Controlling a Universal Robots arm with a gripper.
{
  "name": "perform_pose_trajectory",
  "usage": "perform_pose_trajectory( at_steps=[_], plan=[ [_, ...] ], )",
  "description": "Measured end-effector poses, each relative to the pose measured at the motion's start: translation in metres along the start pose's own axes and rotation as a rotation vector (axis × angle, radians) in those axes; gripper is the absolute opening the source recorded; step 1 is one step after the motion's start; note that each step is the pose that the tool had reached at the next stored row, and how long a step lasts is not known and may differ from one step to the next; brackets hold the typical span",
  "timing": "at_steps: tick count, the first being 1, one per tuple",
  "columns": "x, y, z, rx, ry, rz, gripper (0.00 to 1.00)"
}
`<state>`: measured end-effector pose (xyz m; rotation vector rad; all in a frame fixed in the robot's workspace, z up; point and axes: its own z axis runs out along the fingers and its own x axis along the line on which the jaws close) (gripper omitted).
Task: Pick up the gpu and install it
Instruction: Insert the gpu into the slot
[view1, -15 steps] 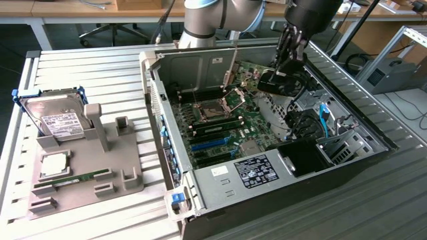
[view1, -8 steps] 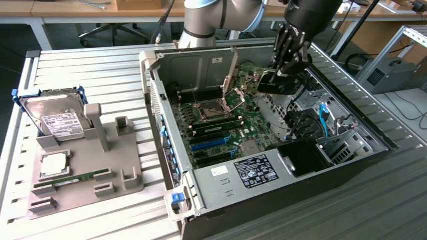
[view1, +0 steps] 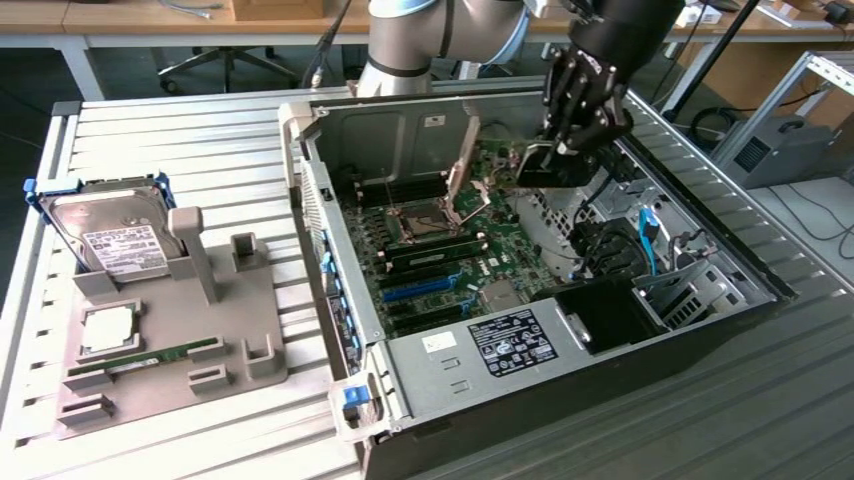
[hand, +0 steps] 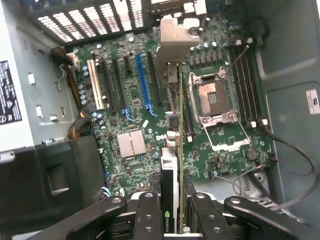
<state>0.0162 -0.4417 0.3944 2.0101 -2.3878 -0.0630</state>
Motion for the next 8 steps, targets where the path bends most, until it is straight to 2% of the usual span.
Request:
perform_pose_trajectory(
  at_steps=[3,8],
  plan=[
    [0.0,0.0,0.0003,-0.0011,0.0045,-0.102,0.28],
    [0.0,0.0,0.0004,-0.0015,0.0059,-0.135,0.28]
  ],
)
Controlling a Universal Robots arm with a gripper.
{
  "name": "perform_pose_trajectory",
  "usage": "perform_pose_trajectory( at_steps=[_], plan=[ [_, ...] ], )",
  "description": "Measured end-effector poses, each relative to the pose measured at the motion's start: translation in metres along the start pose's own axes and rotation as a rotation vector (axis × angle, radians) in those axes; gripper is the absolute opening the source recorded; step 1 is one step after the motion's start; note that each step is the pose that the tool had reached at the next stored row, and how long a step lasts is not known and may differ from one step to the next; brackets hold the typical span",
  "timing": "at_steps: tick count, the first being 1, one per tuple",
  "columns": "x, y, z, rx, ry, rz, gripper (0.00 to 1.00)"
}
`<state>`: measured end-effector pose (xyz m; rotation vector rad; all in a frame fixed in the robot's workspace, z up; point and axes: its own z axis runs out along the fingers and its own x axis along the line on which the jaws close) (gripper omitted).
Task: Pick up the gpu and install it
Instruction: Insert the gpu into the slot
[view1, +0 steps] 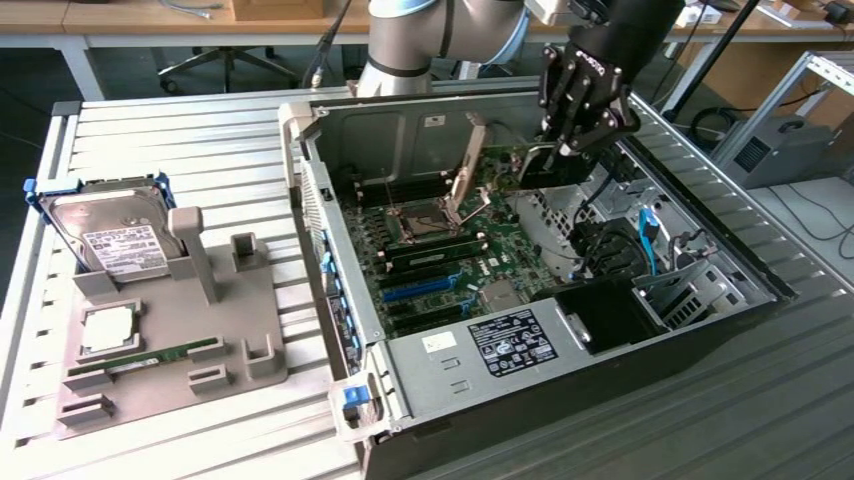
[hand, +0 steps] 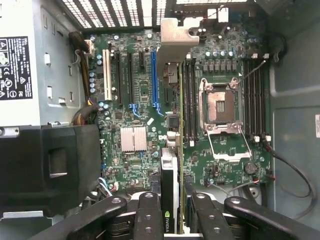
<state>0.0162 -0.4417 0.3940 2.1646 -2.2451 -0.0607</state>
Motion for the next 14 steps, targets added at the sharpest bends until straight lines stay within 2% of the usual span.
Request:
perform_pose_trajectory(
  at_steps=[5,7,9,14],
  plan=[
    [0.0,0.0,0.0001,0.0008,0.0008,-0.024,0.28],
    [0.0,0.001,0.0001,0.0212,-0.0037,-0.029,0.28],
    [0.0,0.0025,0.0004,0.0291,-0.0061,-0.03,0.28],
    [0.0003,0.0081,0.0028,0.0298,-0.006,-0.03,0.28]
  ],
)
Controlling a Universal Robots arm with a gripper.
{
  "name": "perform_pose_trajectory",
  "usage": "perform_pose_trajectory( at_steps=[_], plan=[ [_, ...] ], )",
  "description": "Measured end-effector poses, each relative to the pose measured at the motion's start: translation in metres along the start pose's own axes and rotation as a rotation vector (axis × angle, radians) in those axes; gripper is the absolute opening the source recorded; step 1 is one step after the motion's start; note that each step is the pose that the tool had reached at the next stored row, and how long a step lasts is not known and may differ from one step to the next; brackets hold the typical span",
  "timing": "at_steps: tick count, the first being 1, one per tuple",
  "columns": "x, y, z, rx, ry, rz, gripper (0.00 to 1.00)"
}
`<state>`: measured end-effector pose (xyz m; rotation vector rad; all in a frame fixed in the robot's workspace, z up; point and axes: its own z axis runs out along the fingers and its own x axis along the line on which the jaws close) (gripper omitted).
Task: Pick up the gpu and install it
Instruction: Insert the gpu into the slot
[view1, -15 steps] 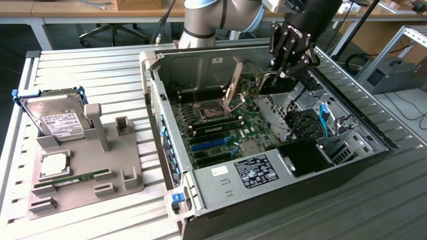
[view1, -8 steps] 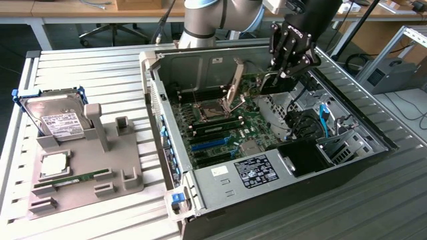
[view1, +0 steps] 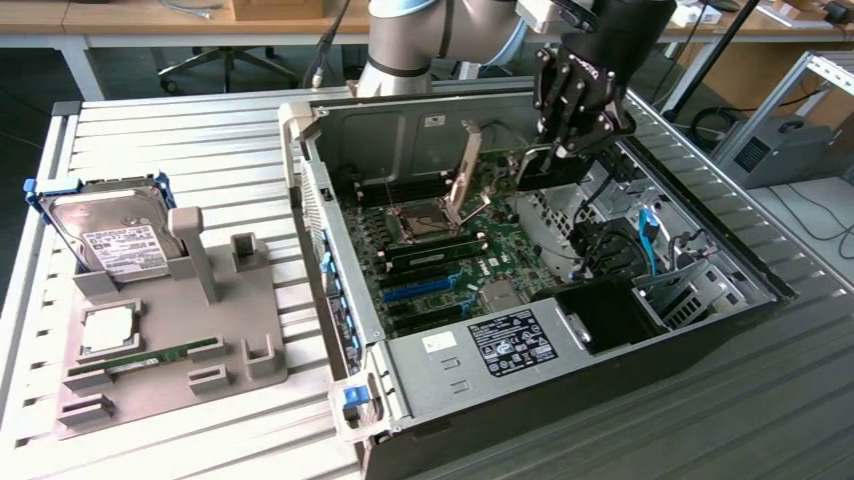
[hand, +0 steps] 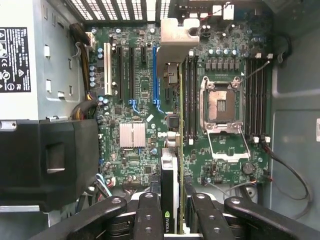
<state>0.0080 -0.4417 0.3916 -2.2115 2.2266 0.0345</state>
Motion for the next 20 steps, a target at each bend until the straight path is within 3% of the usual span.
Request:
perform_pose_trajectory(
  at_steps=[6,10,20],
  plan=[
    [0.0,0.016,0.0072,0.0002,-0.0002,0.021,0.28],
    [0.0,0.019,0.0094,0.0004,-0.0005,0.023,0.28],
    [0.001,0.0234,0.0265,0.0004,-0.0004,0.025,0.28]
  ],
)
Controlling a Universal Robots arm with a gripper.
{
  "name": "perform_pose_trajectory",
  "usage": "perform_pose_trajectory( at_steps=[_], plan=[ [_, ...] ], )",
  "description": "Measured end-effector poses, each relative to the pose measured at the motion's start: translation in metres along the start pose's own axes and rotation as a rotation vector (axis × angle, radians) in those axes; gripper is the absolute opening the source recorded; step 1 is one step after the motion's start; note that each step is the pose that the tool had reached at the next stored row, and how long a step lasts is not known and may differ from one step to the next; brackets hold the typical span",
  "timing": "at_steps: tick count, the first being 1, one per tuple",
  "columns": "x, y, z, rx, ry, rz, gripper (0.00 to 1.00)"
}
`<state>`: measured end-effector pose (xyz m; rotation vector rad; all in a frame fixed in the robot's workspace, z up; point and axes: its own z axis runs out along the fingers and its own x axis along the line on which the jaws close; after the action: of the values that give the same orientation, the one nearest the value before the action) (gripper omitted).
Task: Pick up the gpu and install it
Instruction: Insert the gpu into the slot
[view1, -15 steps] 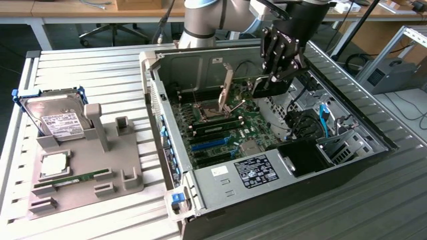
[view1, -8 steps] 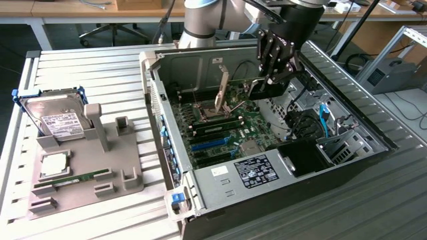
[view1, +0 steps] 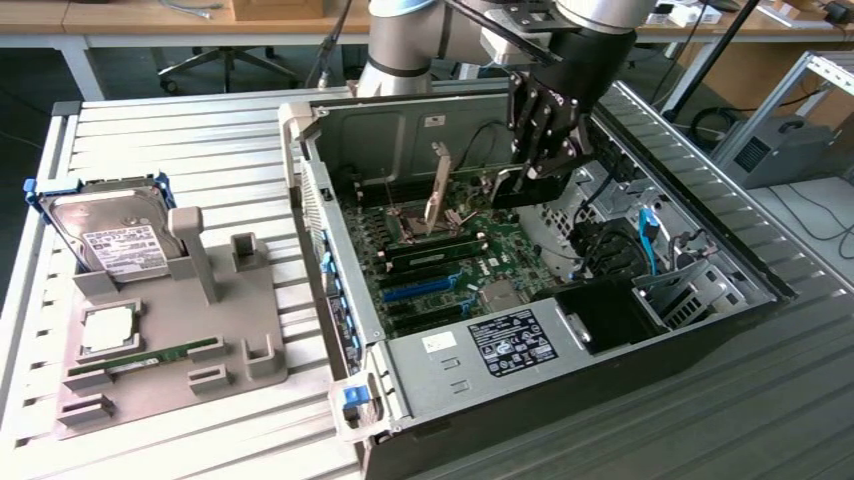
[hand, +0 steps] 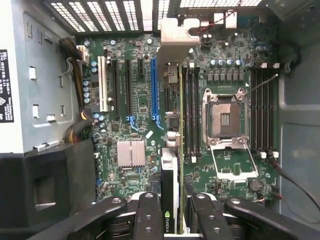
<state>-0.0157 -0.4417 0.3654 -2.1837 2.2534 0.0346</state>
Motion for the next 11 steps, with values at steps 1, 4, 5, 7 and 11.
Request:
perform_pose_trajectory(
  at_steps=[1,4,5,7,11],
  plan=[
    [0.0,0.0003,0.0018,0.0,-0.0001,0.0,0.28],
    [0.0001,0.0008,0.0059,0.0,0.0,0.0,0.28],
    [0.0001,0.0008,0.0062,0.0,0.0002,0.0,0.28],
    [0.0002,0.0009,0.0062,-0.0001,0.0004,0.0,0.28],
    [0.0002,0.0015,0.0064,0.0,0.0,0.001,0.28]
  ],
)
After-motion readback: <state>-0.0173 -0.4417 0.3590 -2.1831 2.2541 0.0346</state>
